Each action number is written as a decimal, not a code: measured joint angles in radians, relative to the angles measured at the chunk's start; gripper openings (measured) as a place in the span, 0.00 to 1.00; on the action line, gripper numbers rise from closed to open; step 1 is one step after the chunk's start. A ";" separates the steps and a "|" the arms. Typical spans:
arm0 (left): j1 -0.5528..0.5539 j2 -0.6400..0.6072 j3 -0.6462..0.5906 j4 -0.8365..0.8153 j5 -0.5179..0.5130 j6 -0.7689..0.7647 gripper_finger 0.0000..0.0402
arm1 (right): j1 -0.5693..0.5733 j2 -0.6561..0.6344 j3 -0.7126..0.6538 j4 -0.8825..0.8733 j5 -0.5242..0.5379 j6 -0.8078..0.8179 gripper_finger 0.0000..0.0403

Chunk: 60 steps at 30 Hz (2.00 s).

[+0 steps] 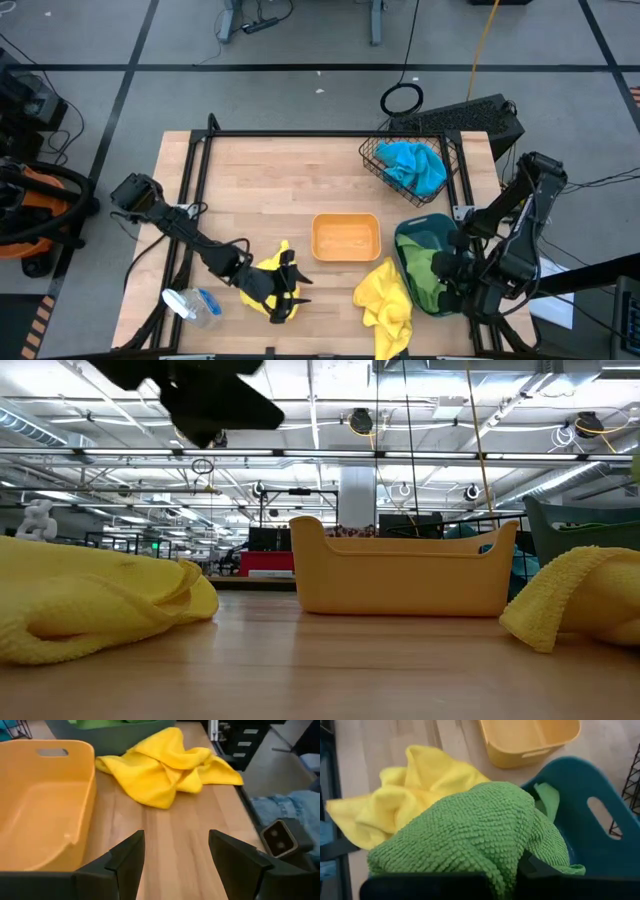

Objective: Sort microfiber towel by color & place in baskets
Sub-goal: Put the green microfiber cloth into the blue bin

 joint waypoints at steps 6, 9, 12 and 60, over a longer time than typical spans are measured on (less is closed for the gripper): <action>-0.047 -0.001 -0.018 -0.010 -0.033 -0.063 0.56 | 0.000 0.079 0.000 -0.009 -0.072 -0.006 0.03; -0.064 -0.001 -0.024 -0.038 -0.046 -0.098 0.56 | 0.000 0.117 0.000 -0.015 -0.124 -0.009 0.03; -0.076 -0.001 -0.024 -0.075 -0.052 -0.147 0.56 | 0.002 0.151 0.000 -0.019 -0.156 -0.010 0.03; -0.140 -0.001 -0.024 -0.177 -0.040 -0.330 0.56 | 0.019 0.247 0.201 -0.265 -0.271 0.071 0.48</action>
